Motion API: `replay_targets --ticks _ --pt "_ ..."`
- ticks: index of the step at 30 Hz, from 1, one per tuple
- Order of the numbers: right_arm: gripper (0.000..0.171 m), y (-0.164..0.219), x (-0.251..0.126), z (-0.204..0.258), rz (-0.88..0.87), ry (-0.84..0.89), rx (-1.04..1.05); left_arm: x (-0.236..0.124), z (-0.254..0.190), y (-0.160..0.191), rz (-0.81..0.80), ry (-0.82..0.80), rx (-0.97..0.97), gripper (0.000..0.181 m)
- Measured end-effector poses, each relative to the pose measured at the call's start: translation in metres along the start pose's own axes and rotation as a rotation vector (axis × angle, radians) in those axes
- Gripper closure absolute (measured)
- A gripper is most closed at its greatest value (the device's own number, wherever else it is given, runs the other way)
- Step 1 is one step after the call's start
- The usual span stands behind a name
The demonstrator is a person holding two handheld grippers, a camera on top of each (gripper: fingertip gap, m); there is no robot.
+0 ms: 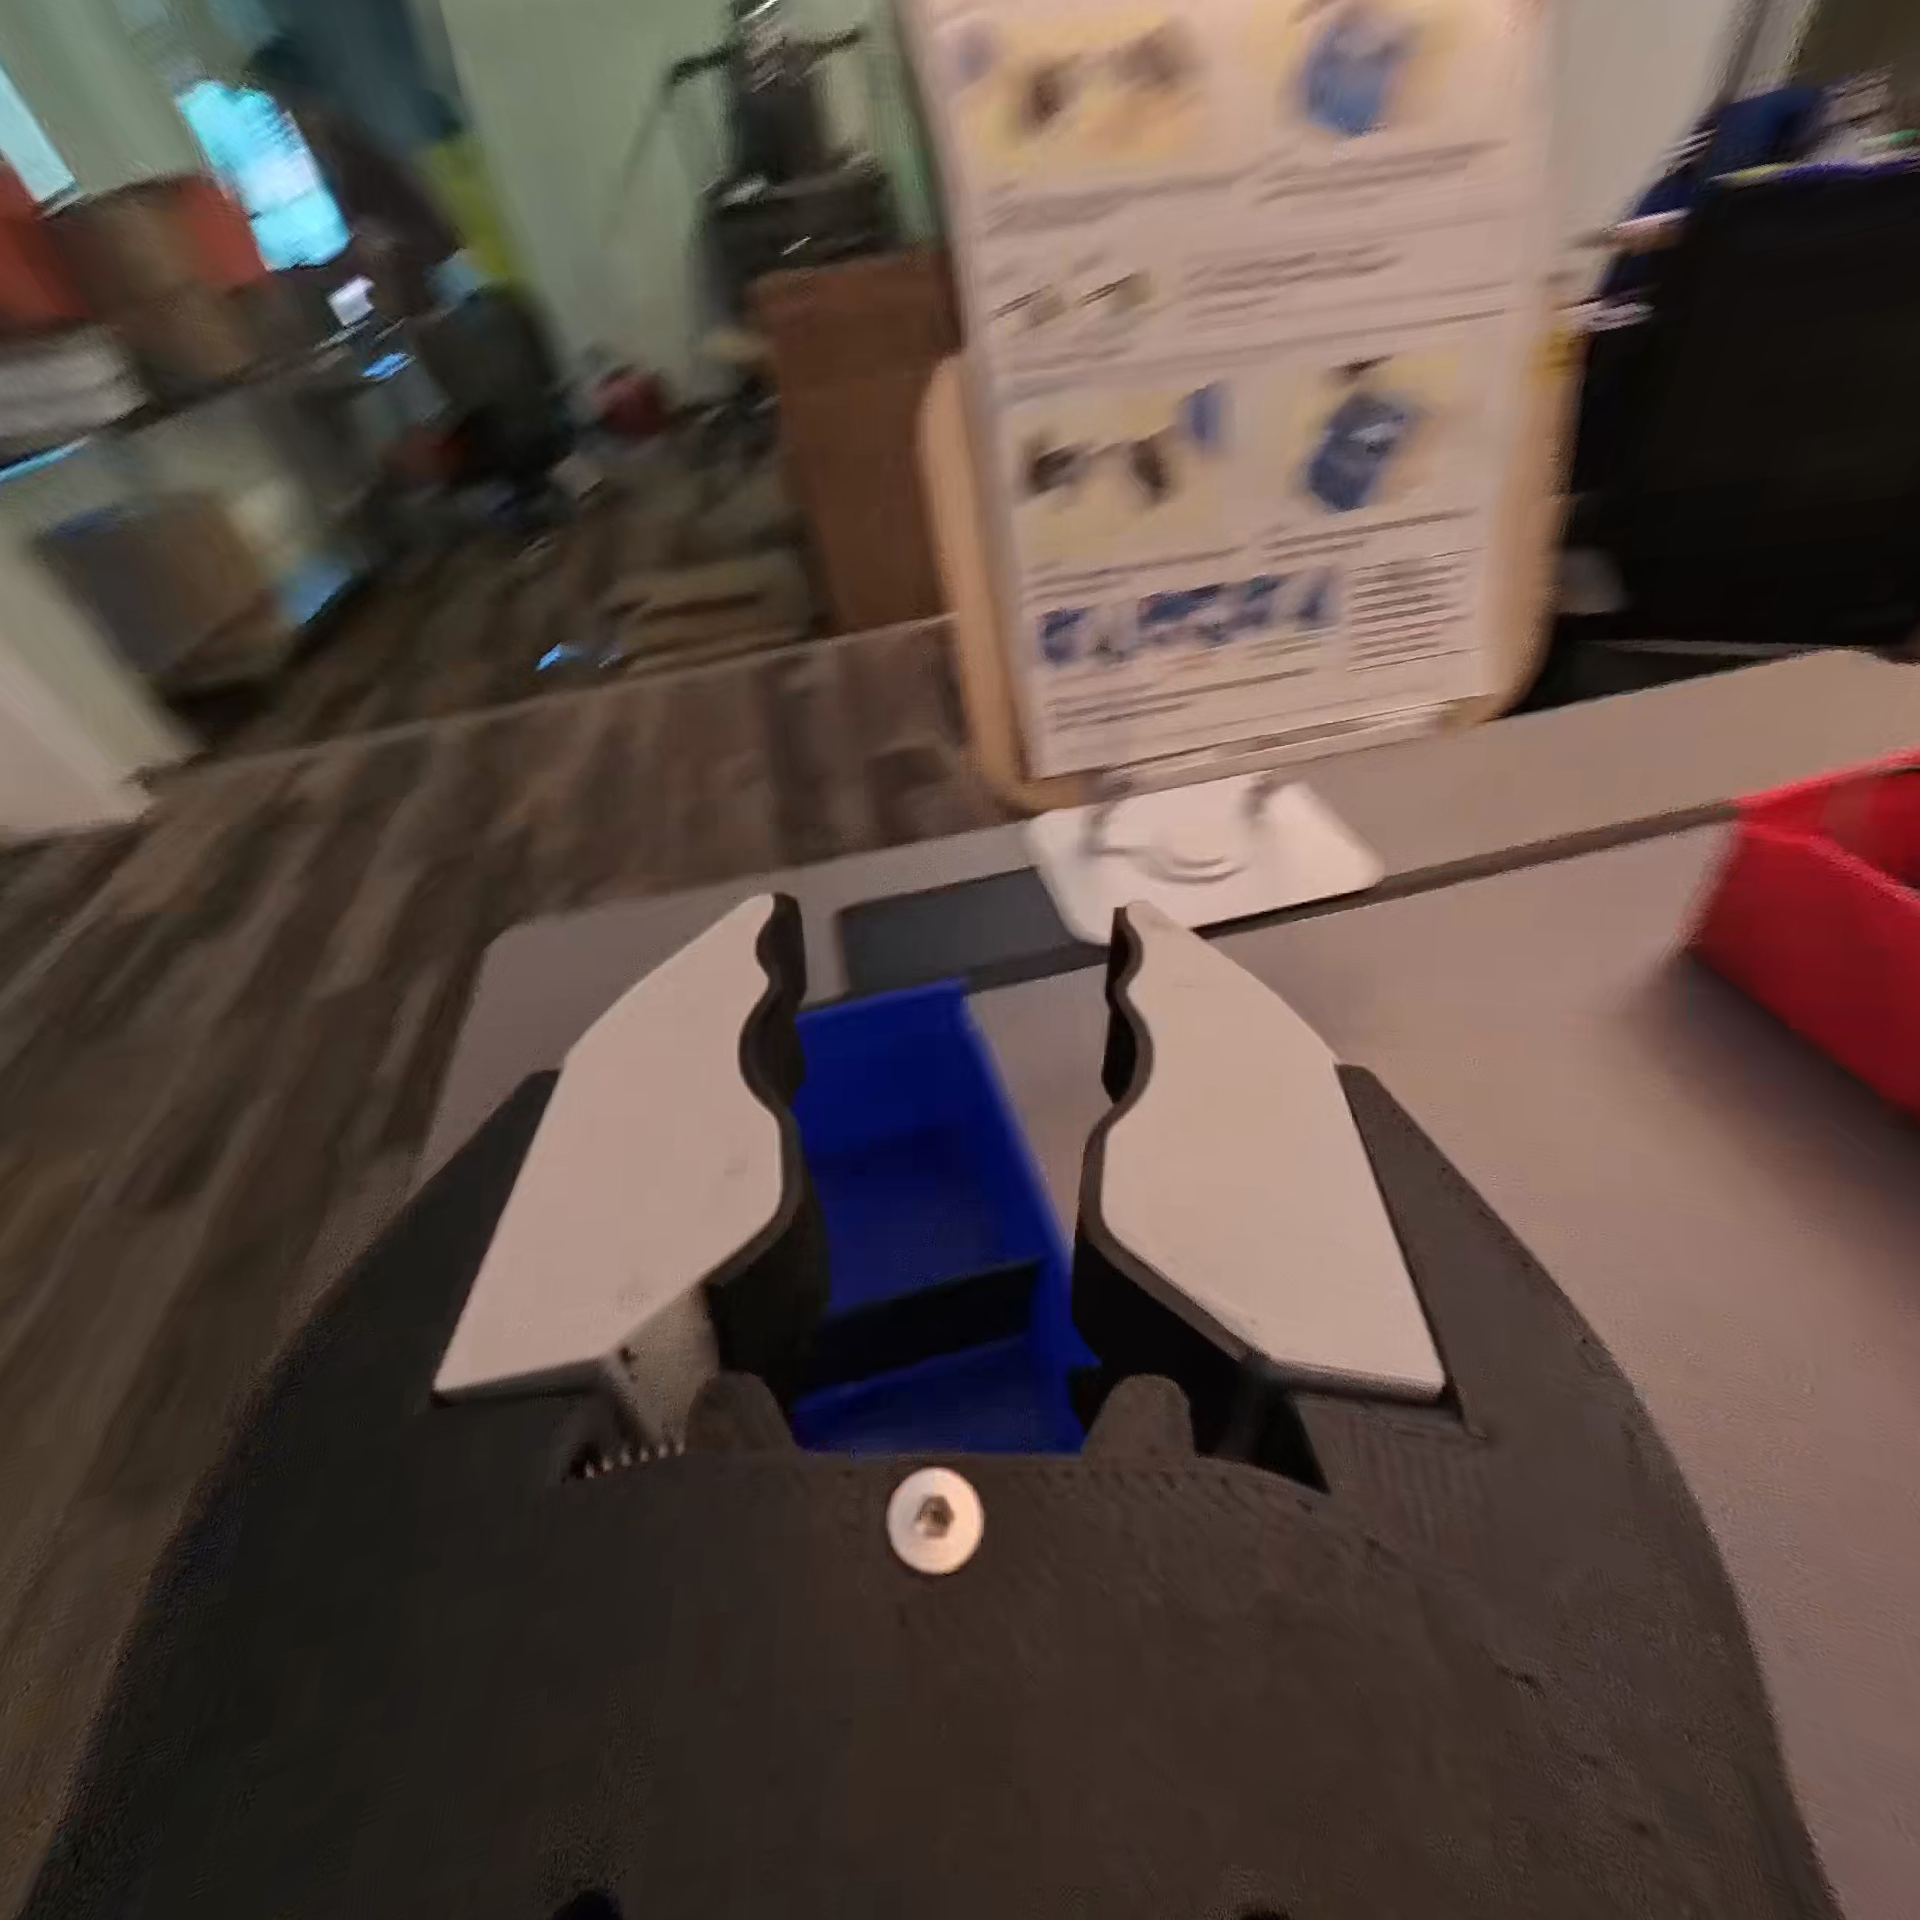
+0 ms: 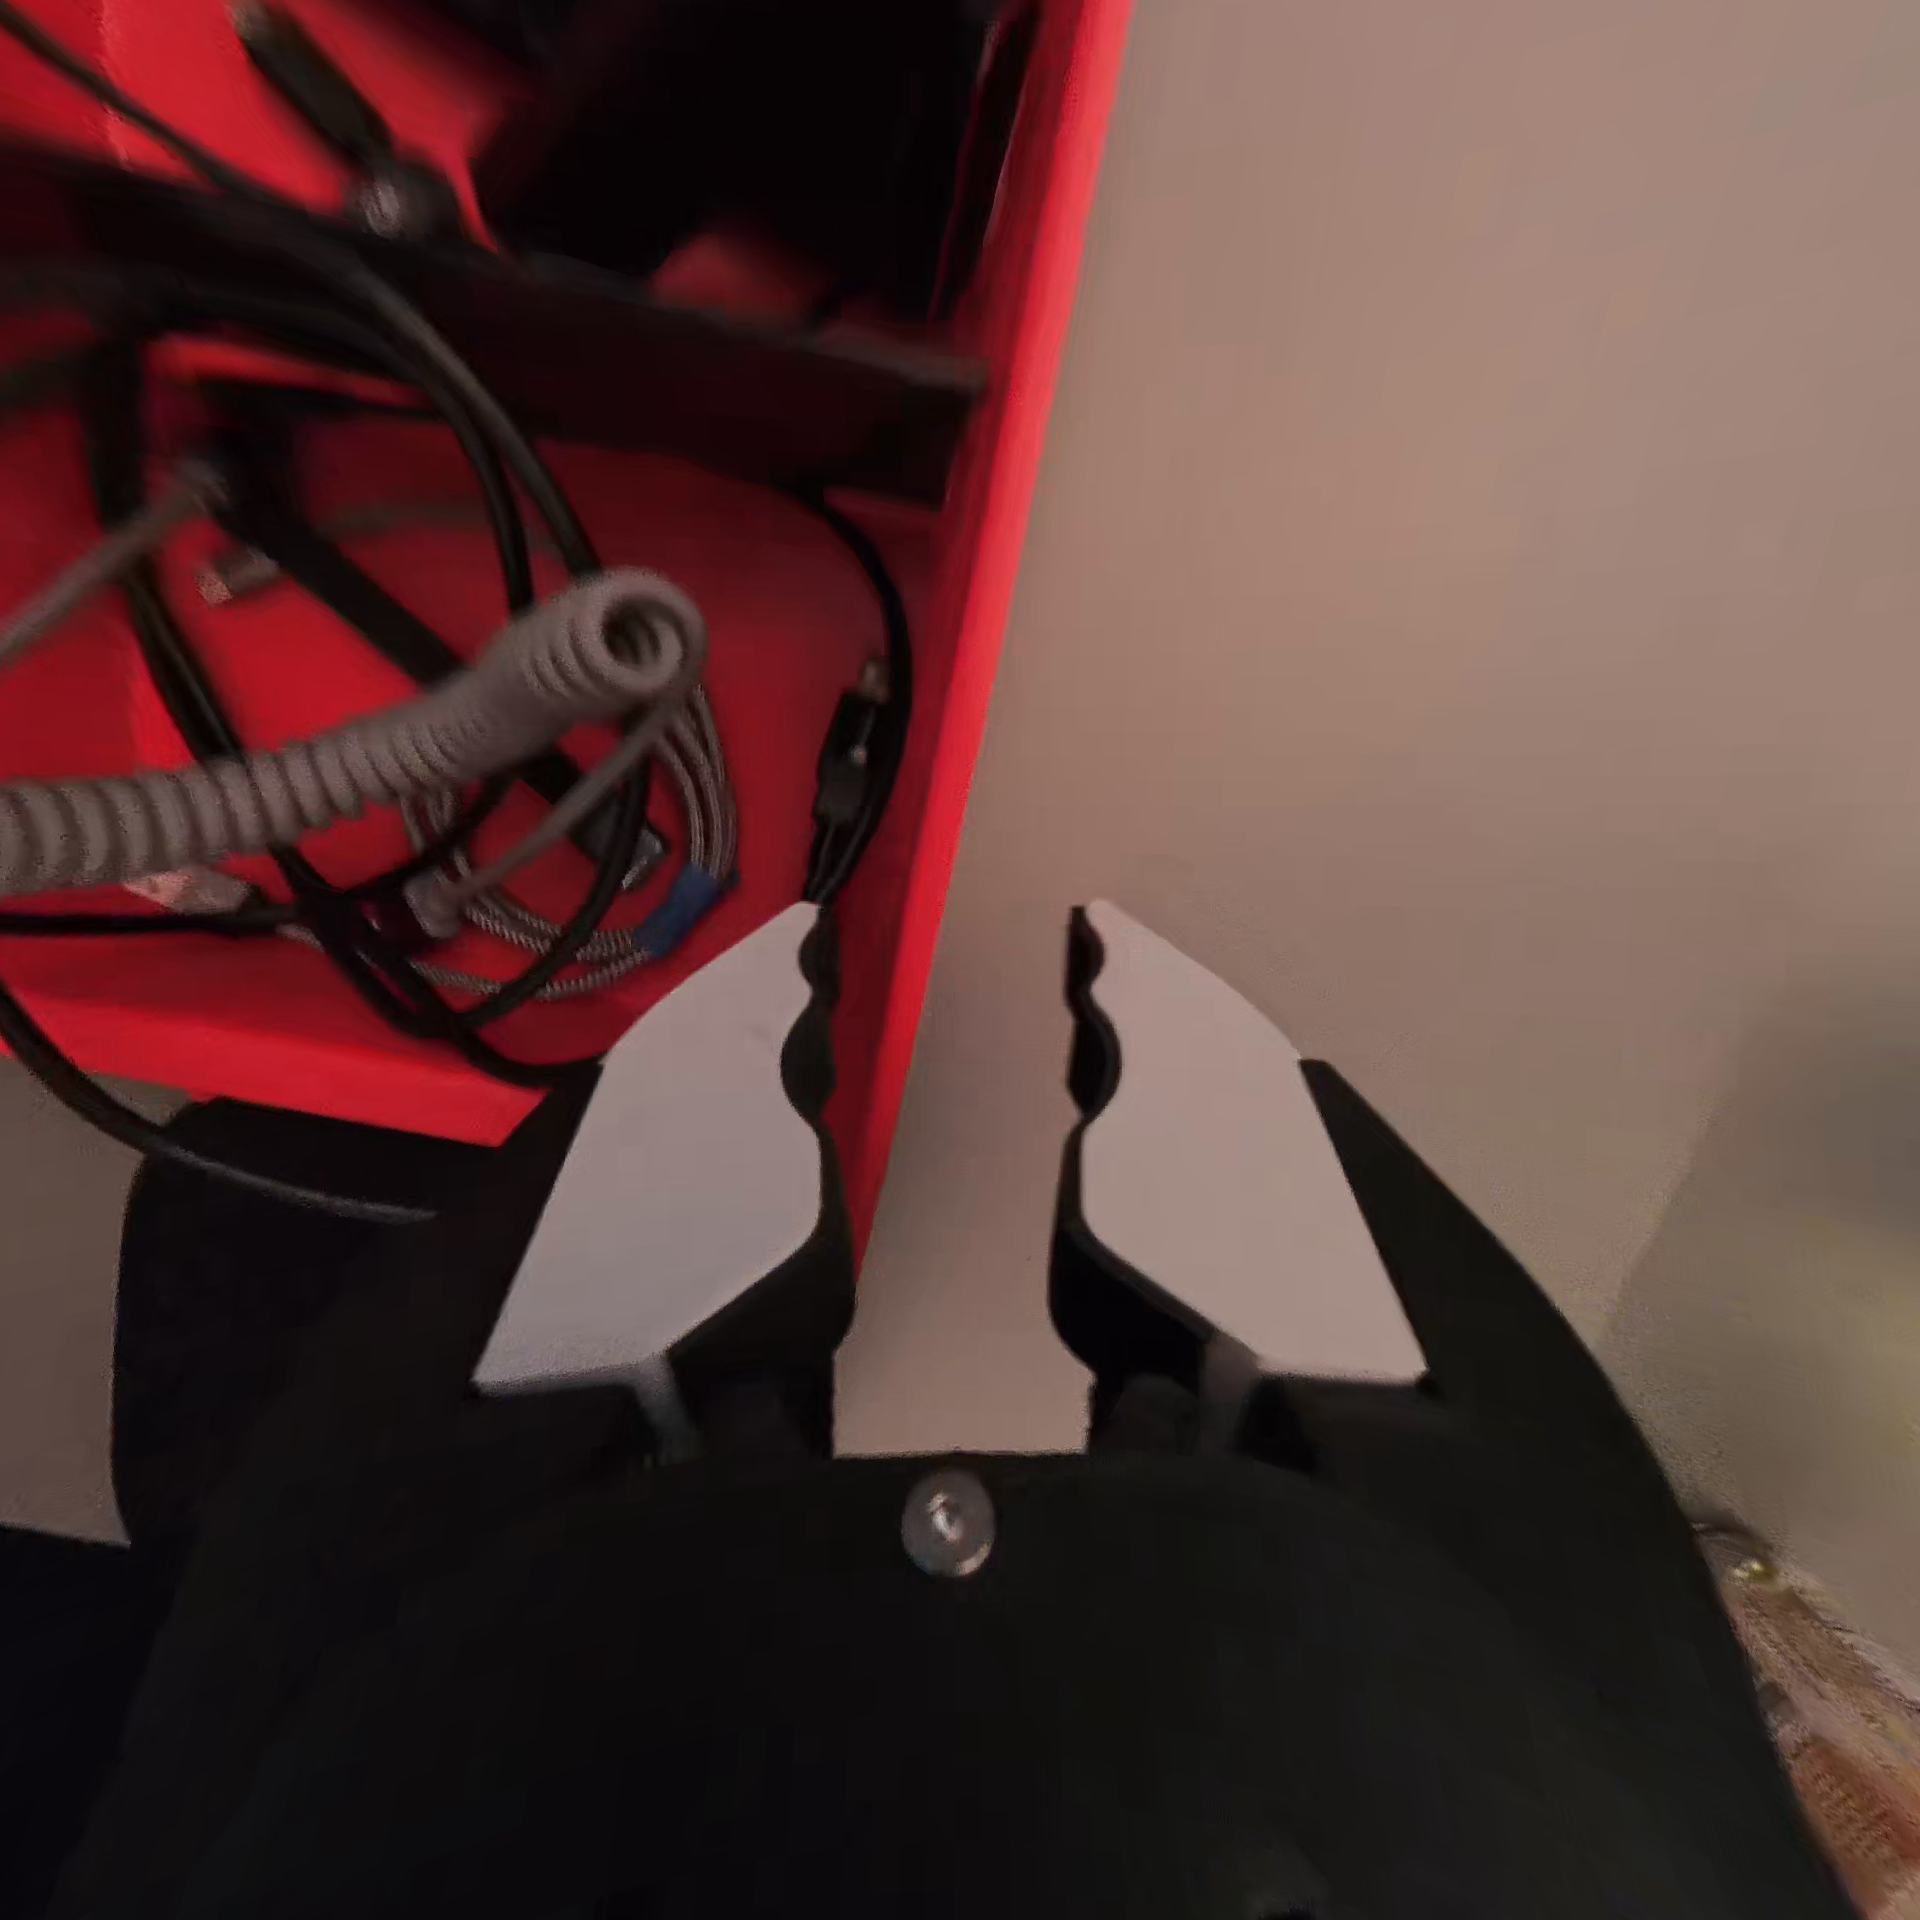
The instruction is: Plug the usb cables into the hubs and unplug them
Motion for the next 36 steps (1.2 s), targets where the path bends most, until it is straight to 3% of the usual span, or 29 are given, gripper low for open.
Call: replay_targets --ticks 2,5,9,12,16,19,25,36 --pt "0.141 0.011 0.017 0.004 0.071 0.0 -0.007 -0.008 0.034 0.016 0.088 -0.101 -0.072 0.125" --pt "0.162 0.014 0.028 0.009 0.064 -0.047 0.047 -0.008 0.079 0.061 0.375 -0.164 -0.178 0.115" --pt "0.164 0.015 0.028 0.008 0.064 -0.078 0.117 0.005 0.133 0.124 0.583 -0.198 -0.329 0.106" --pt "0.164 0.015 0.027 0.011 0.073 -0.054 0.115 0.009 0.15 0.164 0.758 -0.113 -0.471 0.105" --pt "0.163 0.019 0.025 0.019 0.071 -0.049 0.108 0.013 0.152 0.197 0.936 -0.052 -0.568 0.123" --pt "0.162 0.023 0.024 0.028 0.077 -0.037 0.094 0.015 0.144 0.212 1.024 0.076 -0.626 0.153" --pt "0.161 0.023 0.024 0.046 0.088 -0.025 0.07 0.024 0.12 0.217 1.229 0.135 -0.313 0.171" --pt "0.159 0.001 0.031 0.101 0.092 -0.041 -0.008 0.06 0.05 0.2 1.349 0.284 -0.119 0.167"
Point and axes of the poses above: each gripper's, where its closed fingertips meet, x out along the fingers, y out of its underside, z = x × y across the jaws, the point moved 9 cm from there along -x, back along the fingers, and after that the axes turned 1 degree about x, right-handed, at the moved point
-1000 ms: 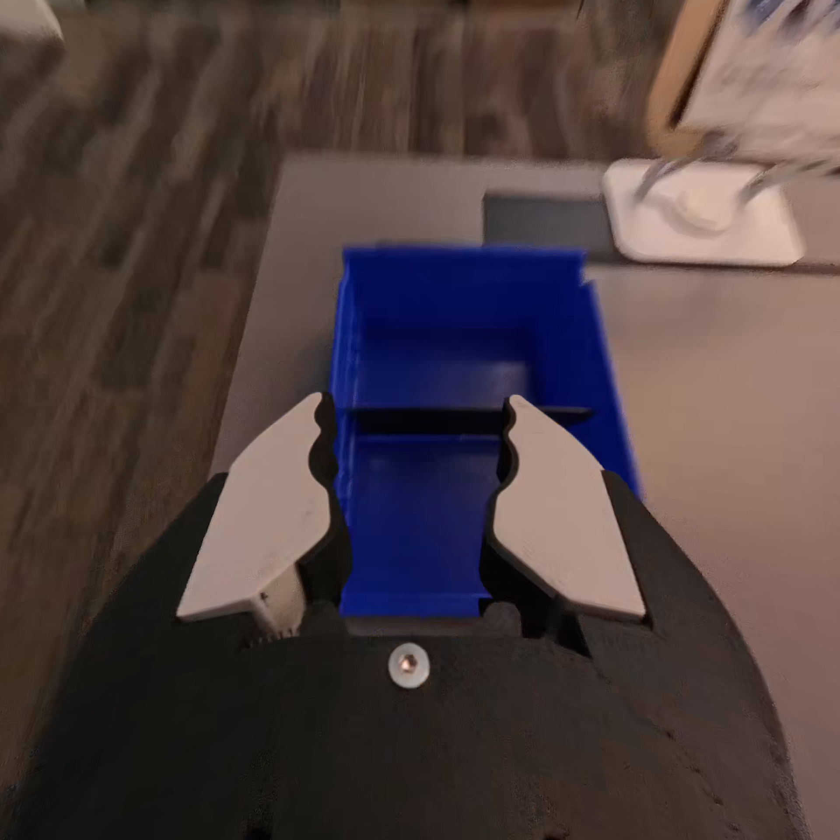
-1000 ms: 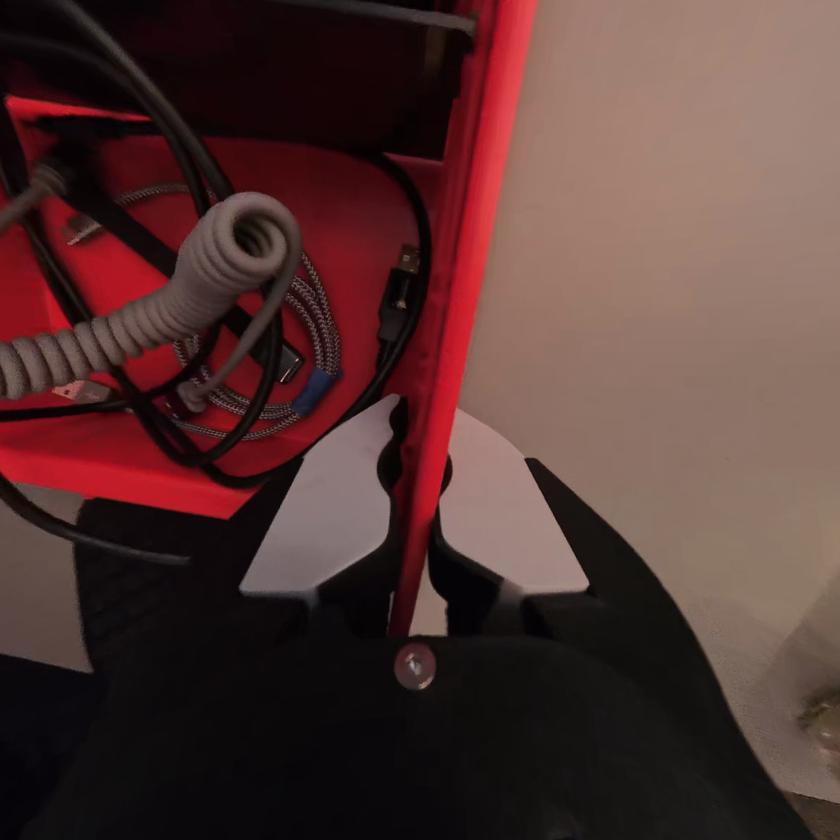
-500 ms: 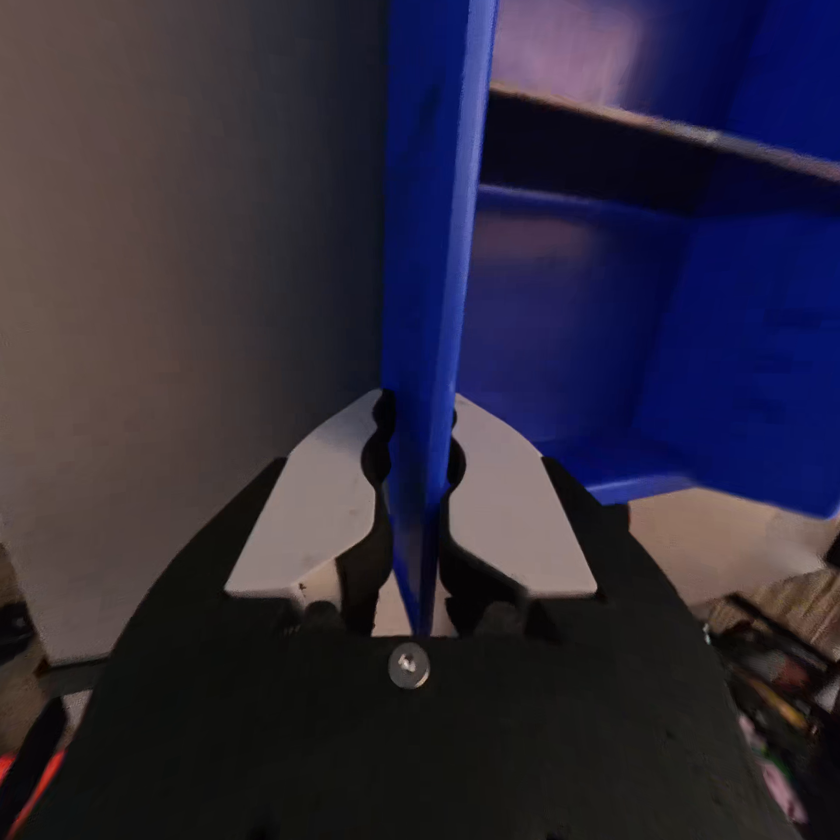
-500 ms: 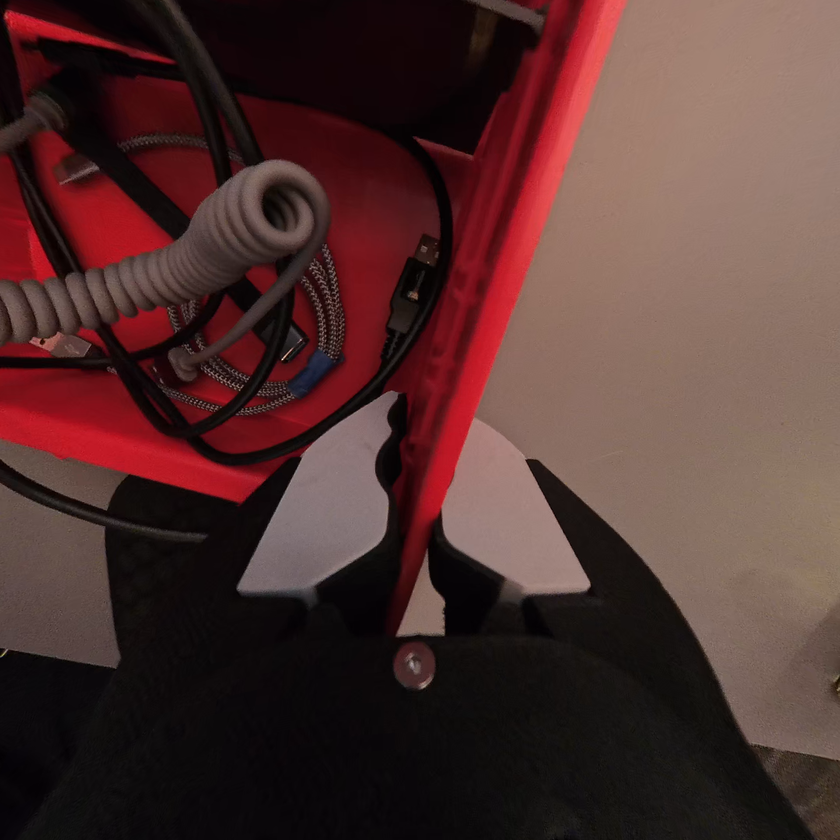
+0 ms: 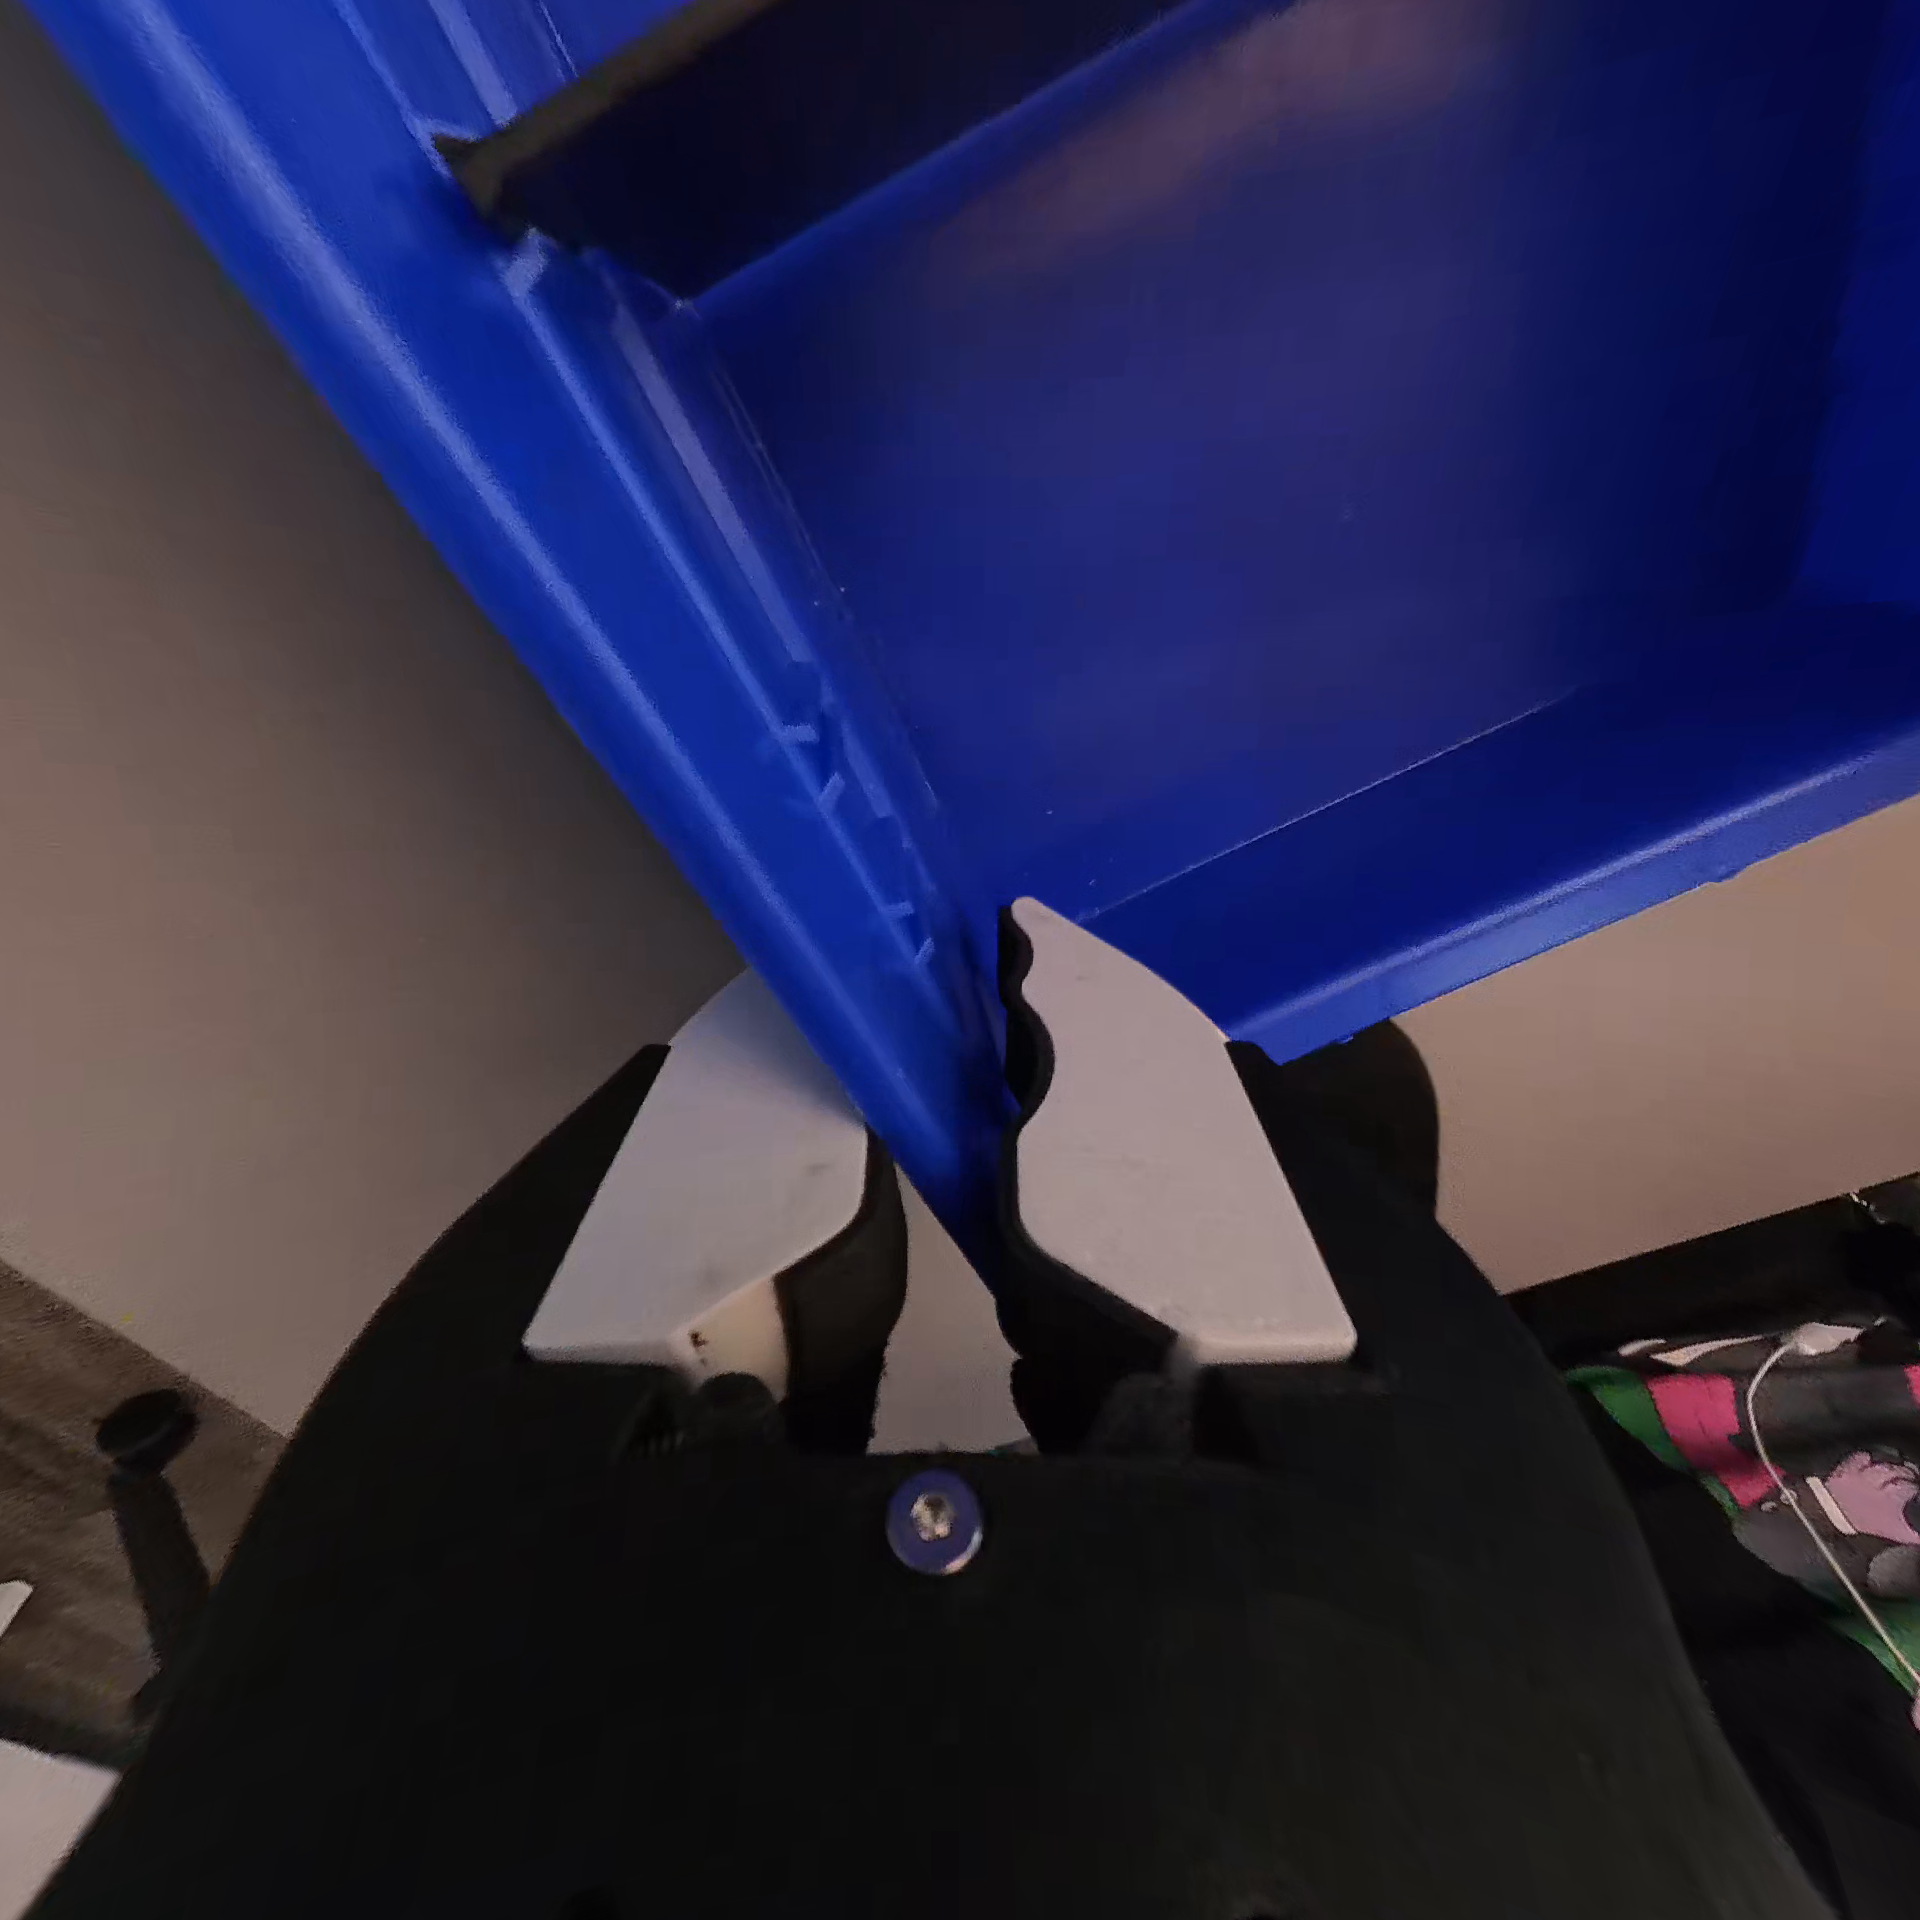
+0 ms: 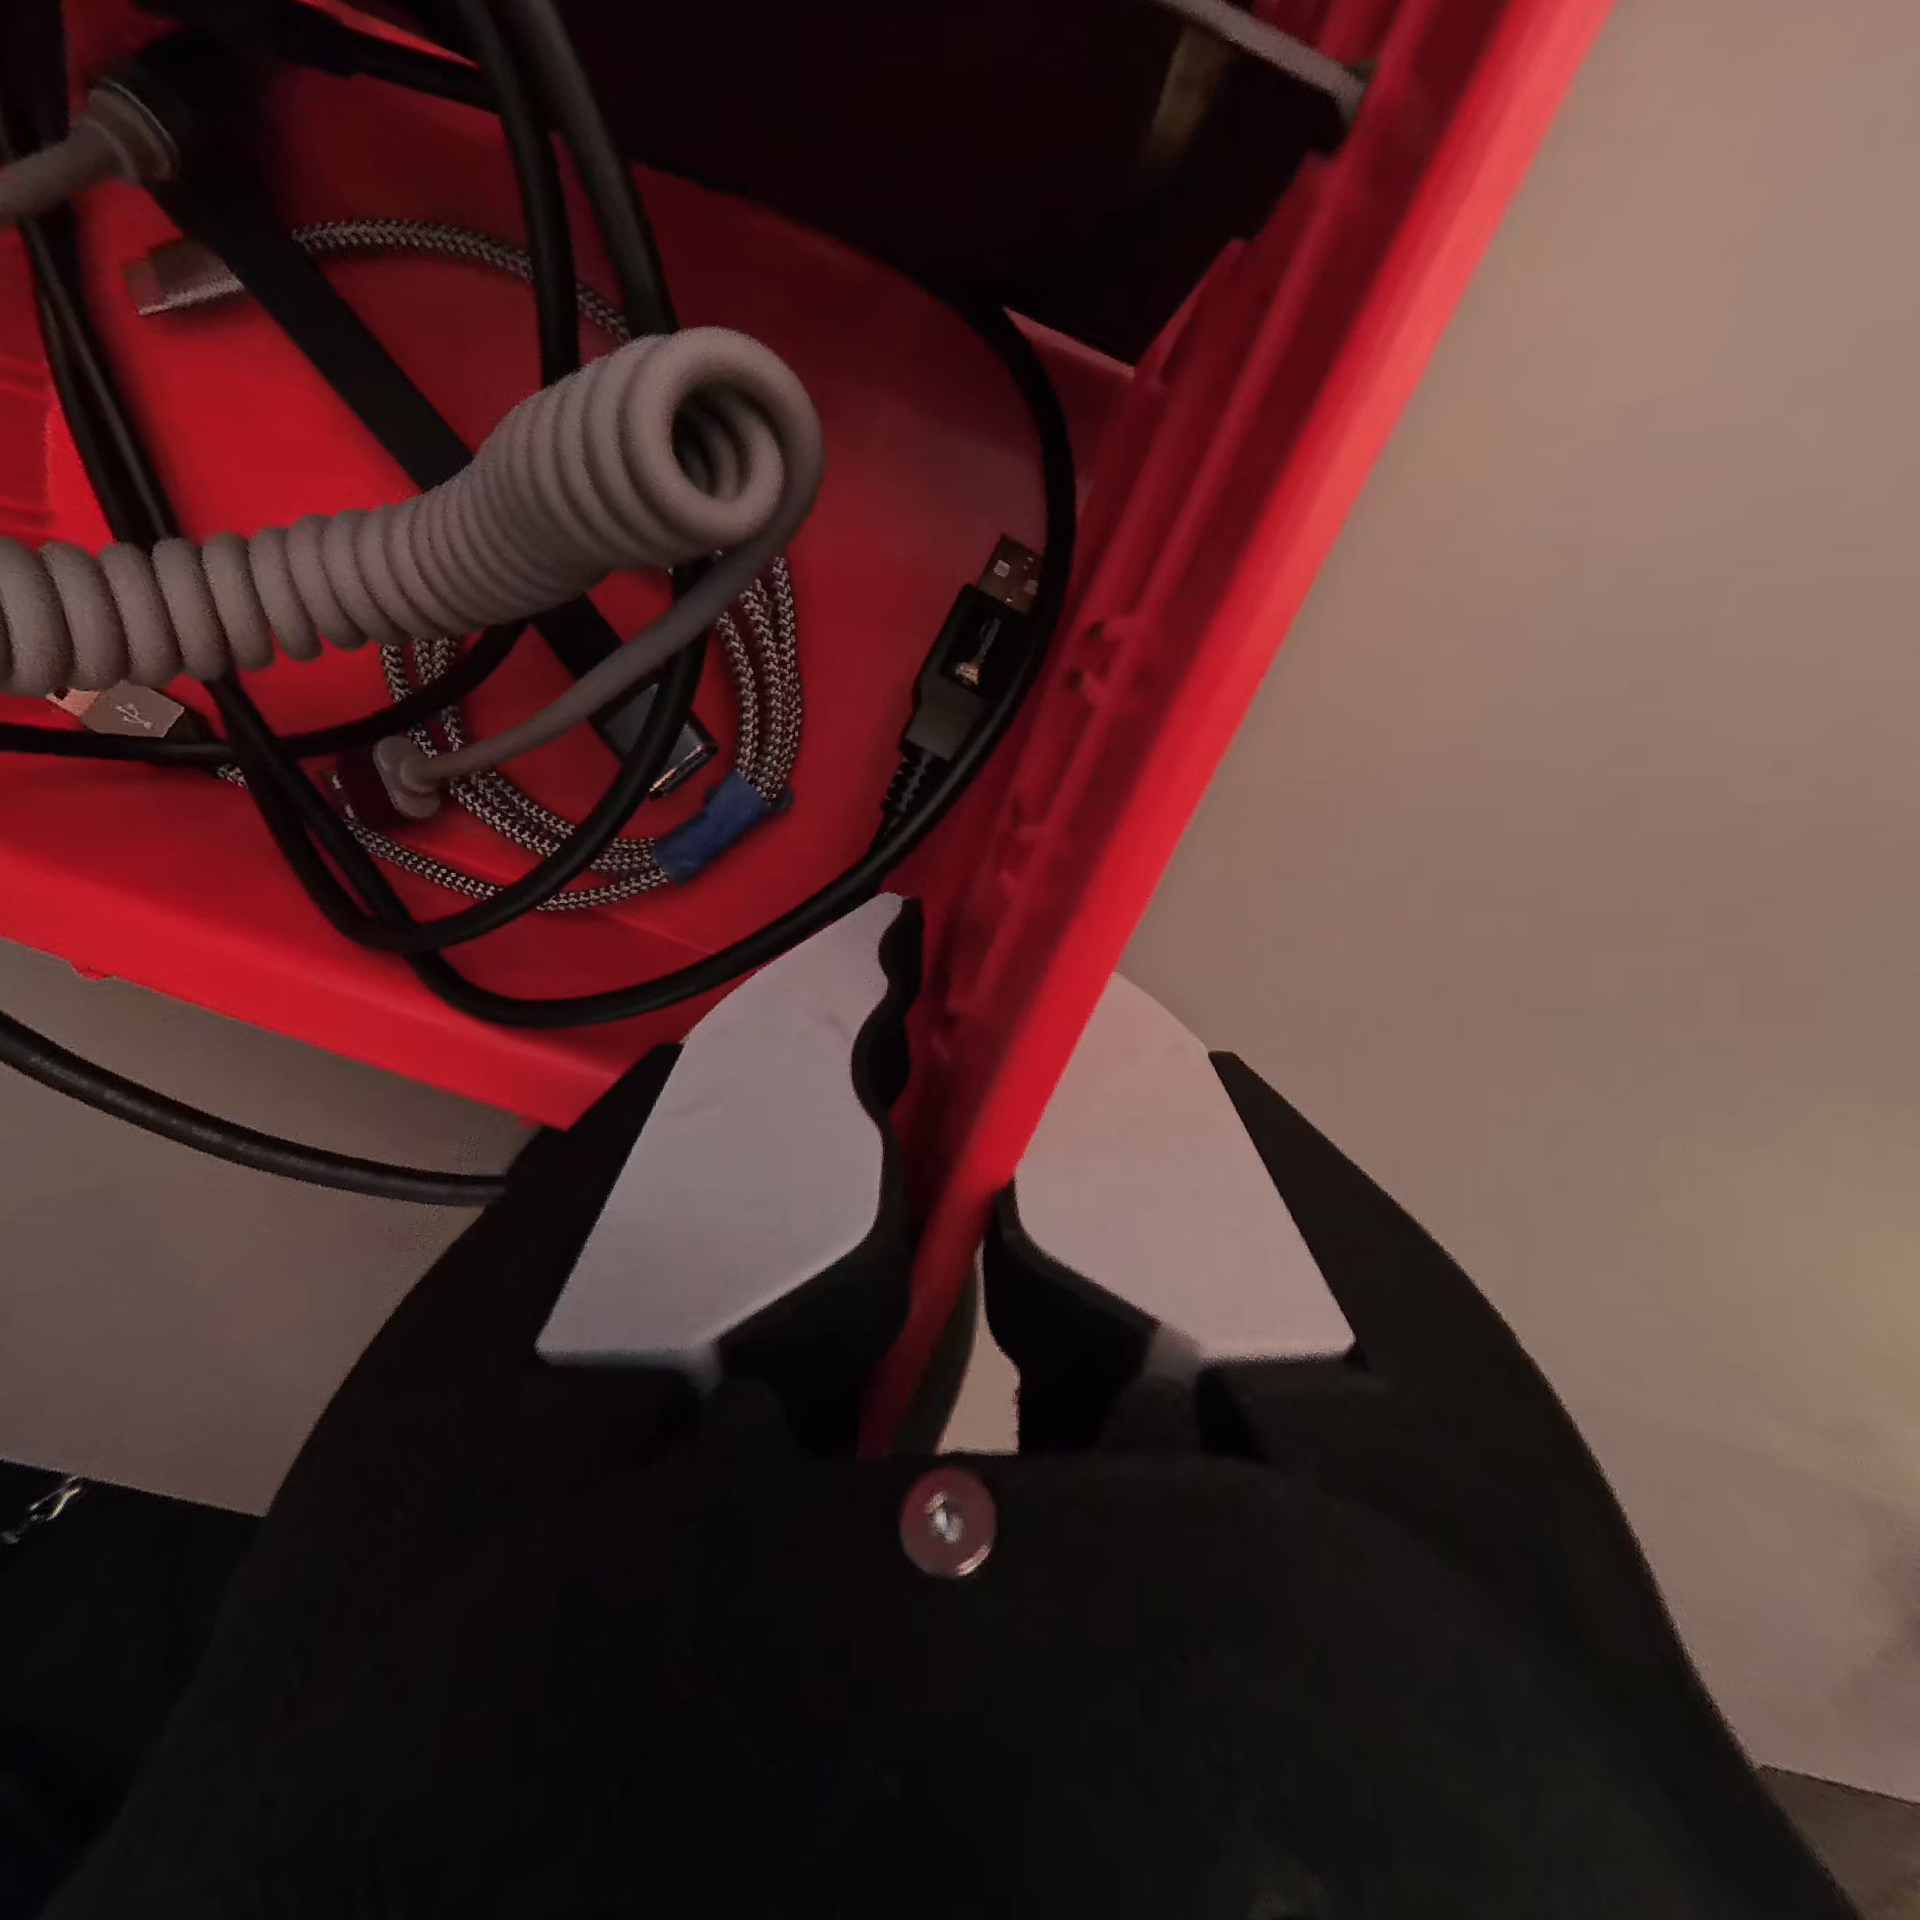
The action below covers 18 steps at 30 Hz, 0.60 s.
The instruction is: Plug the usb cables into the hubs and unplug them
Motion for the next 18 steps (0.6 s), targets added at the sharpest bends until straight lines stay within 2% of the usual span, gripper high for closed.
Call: replay_targets --ticks 9,14,16,18 --pt "0.16 -0.032 0.011 0.064 0.024 -0.035 -0.114 0.005 -0.034 -0.02 0.07 -0.064 0.089 0.162" --pt "0.157 -0.04 0.012 0.084 0.035 -0.044 -0.158 0.012 -0.067 -0.034 0.1 -0.115 0.133 0.155" --pt "0.144 -0.038 0.009 0.086 0.03 -0.053 -0.197 0.014 -0.081 -0.043 0.111 -0.115 0.171 0.152" --pt "0.133 -0.036 -0.006 0.084 -0.047 0.018 -0.184 0.014 -0.088 -0.048 0.1 -0.061 0.222 0.147"
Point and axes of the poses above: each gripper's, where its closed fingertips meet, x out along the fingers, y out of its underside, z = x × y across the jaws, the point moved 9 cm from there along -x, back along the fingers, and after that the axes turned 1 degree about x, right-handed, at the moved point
